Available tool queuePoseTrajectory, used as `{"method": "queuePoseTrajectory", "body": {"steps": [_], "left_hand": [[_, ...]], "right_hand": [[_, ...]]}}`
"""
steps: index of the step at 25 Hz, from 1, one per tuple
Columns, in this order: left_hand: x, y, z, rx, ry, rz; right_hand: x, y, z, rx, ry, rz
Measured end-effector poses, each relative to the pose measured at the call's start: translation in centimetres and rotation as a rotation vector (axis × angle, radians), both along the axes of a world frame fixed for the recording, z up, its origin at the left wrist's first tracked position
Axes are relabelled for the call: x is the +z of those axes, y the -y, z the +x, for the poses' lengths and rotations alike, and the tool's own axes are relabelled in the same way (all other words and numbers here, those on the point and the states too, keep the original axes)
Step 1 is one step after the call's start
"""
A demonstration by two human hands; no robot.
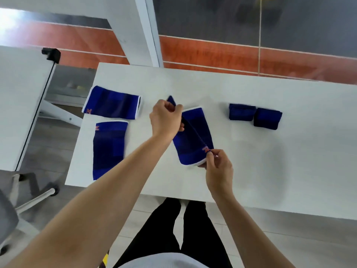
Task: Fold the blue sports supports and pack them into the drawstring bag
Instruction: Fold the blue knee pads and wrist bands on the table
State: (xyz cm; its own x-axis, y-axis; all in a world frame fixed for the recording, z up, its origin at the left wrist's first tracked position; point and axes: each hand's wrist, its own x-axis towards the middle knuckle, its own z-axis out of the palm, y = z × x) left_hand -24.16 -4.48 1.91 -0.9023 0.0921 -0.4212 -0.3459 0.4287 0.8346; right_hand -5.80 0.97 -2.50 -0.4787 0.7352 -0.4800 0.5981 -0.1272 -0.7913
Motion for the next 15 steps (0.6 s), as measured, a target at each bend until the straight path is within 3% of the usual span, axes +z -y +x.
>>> {"method": "queuePoseTrajectory", "body": {"steps": [2, 5, 7, 11, 15], "left_hand": [[-1.2, -2.2, -0.1, -0.178, -0.092, -0.026], [-4.9, -1.9, -0.7, -0.563, -0.358, -0.313], [-7.4, -0.5, -1.9, -0.714, -0.411, -0.489], [-9.8, -0.3, -3.2, -0.810, -0.358, -0.504], [-9.6, -2.4, -4.2, -0.714, -0.257, -0.485]], "right_hand": [[-1.2, -1.1, 0.0, -0.061, 0.089, -0.065], [-3.0, -2.4, 0.5, 0.003, 0.264, -0.011], [-3.4, -2.8, 0.7, 0.056, 0.303, 0.025], [-3.9, -3.0, 1.1, 0.124, 0.314, 0.044], [-3.9, -3.3, 1.1, 0.124, 0.332, 0.001]]}}
